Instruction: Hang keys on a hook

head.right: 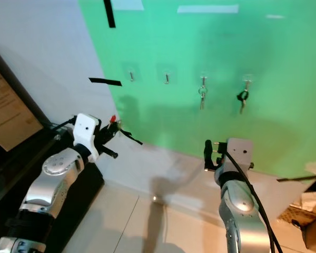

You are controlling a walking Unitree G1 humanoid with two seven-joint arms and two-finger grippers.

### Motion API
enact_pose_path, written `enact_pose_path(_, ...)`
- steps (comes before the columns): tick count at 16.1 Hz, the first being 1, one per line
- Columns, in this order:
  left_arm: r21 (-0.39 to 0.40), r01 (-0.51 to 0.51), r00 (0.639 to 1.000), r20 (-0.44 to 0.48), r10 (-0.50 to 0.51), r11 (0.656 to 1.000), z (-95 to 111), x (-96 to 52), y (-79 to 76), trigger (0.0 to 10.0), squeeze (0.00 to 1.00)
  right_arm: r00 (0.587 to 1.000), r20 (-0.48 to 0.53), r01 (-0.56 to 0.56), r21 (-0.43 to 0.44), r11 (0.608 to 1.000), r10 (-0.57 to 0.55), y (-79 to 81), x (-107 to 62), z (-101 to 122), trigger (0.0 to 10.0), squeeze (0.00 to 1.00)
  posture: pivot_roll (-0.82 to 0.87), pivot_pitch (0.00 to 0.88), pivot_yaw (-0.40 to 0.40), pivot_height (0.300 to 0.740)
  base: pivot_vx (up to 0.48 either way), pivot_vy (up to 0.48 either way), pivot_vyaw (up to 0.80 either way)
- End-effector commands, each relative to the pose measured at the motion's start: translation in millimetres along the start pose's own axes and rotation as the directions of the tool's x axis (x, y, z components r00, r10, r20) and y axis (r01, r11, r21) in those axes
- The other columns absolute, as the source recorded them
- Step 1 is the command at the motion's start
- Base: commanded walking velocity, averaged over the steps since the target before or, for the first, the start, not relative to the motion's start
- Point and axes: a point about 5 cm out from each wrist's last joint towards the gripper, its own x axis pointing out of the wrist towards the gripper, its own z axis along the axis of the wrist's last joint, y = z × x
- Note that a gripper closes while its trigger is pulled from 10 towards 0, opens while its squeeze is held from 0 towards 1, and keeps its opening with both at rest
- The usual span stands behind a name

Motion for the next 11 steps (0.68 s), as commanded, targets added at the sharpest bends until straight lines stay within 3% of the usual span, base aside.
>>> enact_pose_path(1, 0.01, -0.012, 1.0, -0.003, 0.012, 1.0, 2.6, 0.4, 4.5, 10.0, 0.0, 1.0, 0.006, -0.006, 0.011, 1.0, 0.006, 2.6, 0.8, 2.4, 10.0, 0.0, -0.14, 0.0, 0.159, 0.74, 0.0, 0.0, 0.0)
enact_pose_path(3, 0.01, -0.008, 1.0, -0.003, 0.008, 1.0, 2.9, 1.3, 4.2, 10.0, 0.0, 1.0, 0.004, -0.006, 0.022, 1.0, 0.006, 2.8, 0.8, 2.1, 10.0, 0.0, -0.14, 0.0, 0.159, 0.74, 0.0, 0.0, -0.57)
enact_pose_path(6, 0.012, -0.006, 1.0, -0.005, 0.006, 1.0, 3.8, 1.9, 5.2, 10.0, 0.0, 1.0, 0.007, -0.004, 0.025, 1.0, 0.003, 3.3, 0.6, 2.2, 10.0, 0.0, -0.14, 0.0, 0.166, 0.74, 0.0, 0.35, -0.8)
enact_pose_path(11, 0.008, -0.019, 1.0, 0.001, 0.019, 1.0, 6.3, 3.3, 7.0, 10.0, 0.0, 1.0, 0.016, -0.001, 0.016, 1.0, 0.001, 2.5, 1.1, 2.7, 10.0, 0.0, -0.15, 0.0, 0.168, 0.74, 0.0, 0.0, 0.0)
